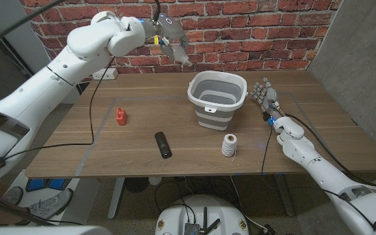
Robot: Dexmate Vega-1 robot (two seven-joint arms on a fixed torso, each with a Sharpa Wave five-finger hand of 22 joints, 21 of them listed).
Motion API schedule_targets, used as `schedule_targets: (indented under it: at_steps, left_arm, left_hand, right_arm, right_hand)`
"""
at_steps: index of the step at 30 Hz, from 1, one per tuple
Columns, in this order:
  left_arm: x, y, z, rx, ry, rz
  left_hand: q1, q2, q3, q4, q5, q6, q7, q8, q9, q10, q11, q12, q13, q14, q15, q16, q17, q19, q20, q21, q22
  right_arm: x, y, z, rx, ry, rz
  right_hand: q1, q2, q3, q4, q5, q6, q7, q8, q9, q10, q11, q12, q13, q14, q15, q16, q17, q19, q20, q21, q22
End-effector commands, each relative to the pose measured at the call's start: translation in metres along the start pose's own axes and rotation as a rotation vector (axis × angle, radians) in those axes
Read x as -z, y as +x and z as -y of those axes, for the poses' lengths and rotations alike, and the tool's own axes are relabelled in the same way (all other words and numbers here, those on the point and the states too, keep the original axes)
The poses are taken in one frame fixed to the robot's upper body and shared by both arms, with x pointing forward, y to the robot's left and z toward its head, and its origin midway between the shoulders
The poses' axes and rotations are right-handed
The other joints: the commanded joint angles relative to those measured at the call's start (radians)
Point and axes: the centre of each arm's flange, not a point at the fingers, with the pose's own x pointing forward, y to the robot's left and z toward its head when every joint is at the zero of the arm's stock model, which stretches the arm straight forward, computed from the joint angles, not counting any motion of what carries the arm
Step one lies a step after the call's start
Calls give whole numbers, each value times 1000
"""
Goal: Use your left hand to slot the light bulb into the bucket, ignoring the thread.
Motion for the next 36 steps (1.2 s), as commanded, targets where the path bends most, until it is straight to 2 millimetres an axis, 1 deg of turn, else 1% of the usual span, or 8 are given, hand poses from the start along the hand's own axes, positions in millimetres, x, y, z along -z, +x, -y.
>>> schedule_targets:
  at_steps: [1, 11, 15, 23, 30, 31, 36]
  left_arm:
    - [-1, 20, -35, -61, -68, 55]
    - [-16, 32, -53, -93, -133, 111]
    - [-22, 35, -58, -101, -130, 129]
    - [-38, 44, -58, -122, -157, 168]
    - [-54, 53, -55, -113, -207, 214]
    - [-56, 54, -54, -112, -211, 218]
    - [-69, 59, -50, -105, -235, 240]
  left_hand:
    - [12, 49, -1, 0, 5, 60, -4, 37, 6, 48, -31, 3, 40, 9, -166, 5, 2, 9, 17, 5, 1]
    - [7, 50, -5, 1, 5, 75, -2, 40, 5, 57, -31, 2, 44, 11, -163, 6, 2, 14, 25, 5, 0]
    - [3, 52, -8, 3, 5, 77, -2, 39, 5, 61, -31, 3, 46, 16, -162, 8, 3, 16, 29, 5, 0]
    - [-5, 54, -9, 6, 7, 79, -1, 35, 0, 66, -30, 2, 50, 25, -164, 11, 4, 22, 33, 5, 0]
    - [-14, 47, -12, 6, 7, 79, -2, 31, -3, 70, -30, 0, 52, 17, -162, 3, 0, 19, 31, 3, 1]
    - [-15, 46, -12, 5, 8, 74, 2, 27, -4, 70, -30, -1, 53, 9, -162, -2, -2, 13, 30, 1, 1]
    - [-20, 47, -13, 6, 9, 73, 3, 21, -7, 70, -30, -4, 56, -2, -161, -10, -5, 0, 30, -4, 0]
  right_arm:
    - [0, 5, 2, -11, -1, 5]
    - [3, 5, 2, -12, 9, 7]
    - [5, 5, 3, -9, 13, 8]
    - [5, 4, 6, -2, 15, 12]
    - [5, 3, 11, 6, 14, 15]
    - [5, 3, 11, 7, 13, 16]
    - [4, 1, 14, 11, 13, 17]
  right_hand:
    - [-7, 39, -3, 4, 9, 8, -2, 2, 4, 7, 2, 6, 0, -7, -7, 7, 3, 9, 4, -2, 3]
    - [-6, 39, -4, 4, 9, 9, -2, 2, 4, 8, 3, 7, 0, -6, -7, 7, 2, 11, 4, -3, 3]
    - [-6, 40, -4, 4, 9, 8, -2, 1, 4, 8, 2, 6, 0, -6, -7, 8, 2, 10, 5, -4, 3]
    - [-5, 41, -4, 3, 9, 9, -1, 1, 4, 7, 3, 6, 0, -6, -7, 8, 1, 11, 4, -5, 3]
    - [-4, 41, -4, 3, 9, 10, -2, 2, 4, 7, 4, 6, 0, -6, -5, 8, 0, 11, 7, -6, 3]
    - [-4, 41, -5, 3, 9, 11, -2, 2, 4, 7, 3, 6, 1, -6, -4, 8, 0, 11, 7, -6, 3]
    - [-3, 42, -5, 3, 9, 12, 0, 2, 4, 7, 3, 6, 1, -6, -4, 8, 0, 12, 7, -7, 3]
